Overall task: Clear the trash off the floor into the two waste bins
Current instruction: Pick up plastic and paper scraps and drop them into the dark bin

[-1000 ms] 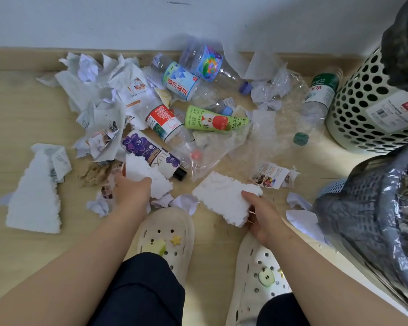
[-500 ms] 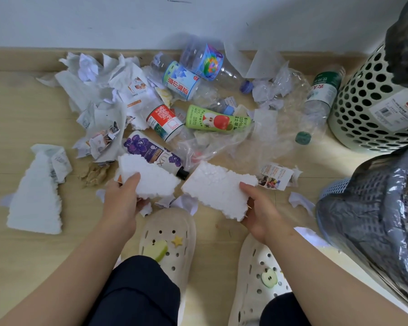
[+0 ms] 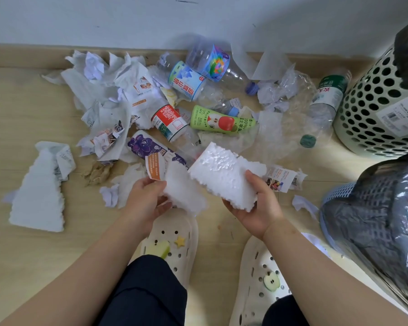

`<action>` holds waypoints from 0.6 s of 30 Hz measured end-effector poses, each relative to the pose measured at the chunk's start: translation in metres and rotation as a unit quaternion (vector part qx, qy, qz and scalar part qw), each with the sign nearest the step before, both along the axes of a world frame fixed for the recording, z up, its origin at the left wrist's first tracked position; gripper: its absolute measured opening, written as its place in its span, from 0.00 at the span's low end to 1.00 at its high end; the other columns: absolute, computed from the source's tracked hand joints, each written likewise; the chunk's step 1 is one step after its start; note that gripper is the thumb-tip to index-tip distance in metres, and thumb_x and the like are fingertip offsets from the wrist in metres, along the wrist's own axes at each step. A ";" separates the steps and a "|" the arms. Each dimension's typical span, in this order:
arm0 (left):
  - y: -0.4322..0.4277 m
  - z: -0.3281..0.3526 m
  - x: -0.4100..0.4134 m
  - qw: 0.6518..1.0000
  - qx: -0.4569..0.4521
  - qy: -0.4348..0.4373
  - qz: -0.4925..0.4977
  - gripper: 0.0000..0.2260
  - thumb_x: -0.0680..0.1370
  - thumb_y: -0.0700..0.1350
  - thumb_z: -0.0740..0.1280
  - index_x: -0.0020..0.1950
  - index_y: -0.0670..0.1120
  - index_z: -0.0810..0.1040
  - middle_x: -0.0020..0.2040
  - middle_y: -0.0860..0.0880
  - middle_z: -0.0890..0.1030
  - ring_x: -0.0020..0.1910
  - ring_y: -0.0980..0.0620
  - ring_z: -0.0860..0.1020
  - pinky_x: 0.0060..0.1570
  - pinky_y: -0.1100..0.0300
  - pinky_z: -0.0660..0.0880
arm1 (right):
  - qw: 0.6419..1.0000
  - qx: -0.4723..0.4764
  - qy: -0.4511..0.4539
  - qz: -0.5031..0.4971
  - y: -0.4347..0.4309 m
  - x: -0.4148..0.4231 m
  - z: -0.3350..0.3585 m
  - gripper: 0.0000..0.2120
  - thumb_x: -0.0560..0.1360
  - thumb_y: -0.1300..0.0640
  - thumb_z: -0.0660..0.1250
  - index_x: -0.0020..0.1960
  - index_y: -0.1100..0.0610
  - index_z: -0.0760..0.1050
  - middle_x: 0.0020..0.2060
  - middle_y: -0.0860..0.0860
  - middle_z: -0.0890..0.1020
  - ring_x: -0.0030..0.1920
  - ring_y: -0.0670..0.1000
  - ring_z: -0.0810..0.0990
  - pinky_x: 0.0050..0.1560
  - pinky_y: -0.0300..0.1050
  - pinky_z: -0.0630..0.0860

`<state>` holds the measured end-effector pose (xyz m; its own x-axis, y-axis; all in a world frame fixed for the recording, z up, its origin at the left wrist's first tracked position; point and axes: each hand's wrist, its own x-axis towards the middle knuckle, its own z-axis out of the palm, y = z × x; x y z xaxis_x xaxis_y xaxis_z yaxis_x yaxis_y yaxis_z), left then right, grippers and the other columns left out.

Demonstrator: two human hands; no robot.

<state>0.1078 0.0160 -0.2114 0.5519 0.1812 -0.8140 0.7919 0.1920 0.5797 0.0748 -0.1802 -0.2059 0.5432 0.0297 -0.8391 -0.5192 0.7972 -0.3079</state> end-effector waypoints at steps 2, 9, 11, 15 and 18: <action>-0.003 0.001 -0.002 1.000 0.005 0.007 -0.005 0.14 0.77 0.34 0.63 0.61 0.44 0.67 0.44 0.46 0.77 0.38 0.52 0.76 0.34 0.60 0.78 | 0.999 -0.020 0.010 0.034 0.003 -0.001 -0.001 0.06 0.76 0.55 0.65 0.50 0.56 0.77 0.41 0.51 0.85 0.45 0.52 0.81 0.49 0.47 0.75; -0.011 -0.003 -0.012 0.998 0.030 0.021 -0.057 0.13 0.76 0.37 0.65 0.58 0.44 0.67 0.56 0.42 0.75 0.46 0.48 0.78 0.41 0.58 0.78 | 0.985 -0.072 0.061 0.145 0.009 -0.005 -0.005 0.04 0.76 0.53 0.65 0.49 0.52 0.75 0.41 0.49 0.81 0.39 0.49 0.78 0.38 0.42 0.73; -0.014 0.000 -0.012 0.997 -0.003 0.026 -0.069 0.10 0.78 0.41 0.62 0.59 0.43 0.70 0.54 0.42 0.77 0.46 0.47 0.79 0.41 0.57 0.78 | 0.979 -0.088 0.070 0.170 0.011 -0.010 -0.009 0.05 0.77 0.52 0.64 0.51 0.52 0.74 0.42 0.49 0.80 0.40 0.49 0.77 0.42 0.43 0.72; -0.015 0.001 -0.012 0.994 -0.044 0.028 -0.094 0.15 0.79 0.56 0.58 0.61 0.50 0.71 0.55 0.44 0.80 0.52 0.44 0.80 0.50 0.49 0.78 | 0.974 -0.081 0.078 0.198 0.017 -0.020 -0.015 0.06 0.77 0.53 0.64 0.53 0.53 0.74 0.44 0.50 0.79 0.42 0.50 0.77 0.43 0.44 0.73; -0.018 0.001 -0.014 0.988 -0.010 0.029 -0.151 0.22 0.74 0.58 0.66 0.65 0.51 0.69 0.61 0.45 0.76 0.56 0.43 0.77 0.49 0.49 0.79 | 0.974 -0.082 0.060 0.204 0.020 -0.018 -0.016 0.08 0.77 0.53 0.64 0.55 0.53 0.73 0.46 0.49 0.80 0.43 0.50 0.77 0.43 0.43 0.73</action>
